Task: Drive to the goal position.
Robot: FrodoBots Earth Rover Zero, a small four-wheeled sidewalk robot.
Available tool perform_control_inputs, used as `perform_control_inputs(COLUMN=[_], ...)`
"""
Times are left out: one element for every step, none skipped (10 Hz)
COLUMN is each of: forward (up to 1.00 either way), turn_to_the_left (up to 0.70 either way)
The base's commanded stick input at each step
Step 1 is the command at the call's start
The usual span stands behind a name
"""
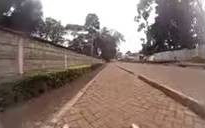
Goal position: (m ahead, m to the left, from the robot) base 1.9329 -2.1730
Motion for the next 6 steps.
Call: perform_control_inputs(forward=[0.70, 0.70, 0.70, 0.70, 0.70, 0.70], turn_to_the_left=[0.00, 0.00, 0.00, 0.00, 0.00, 0.00])
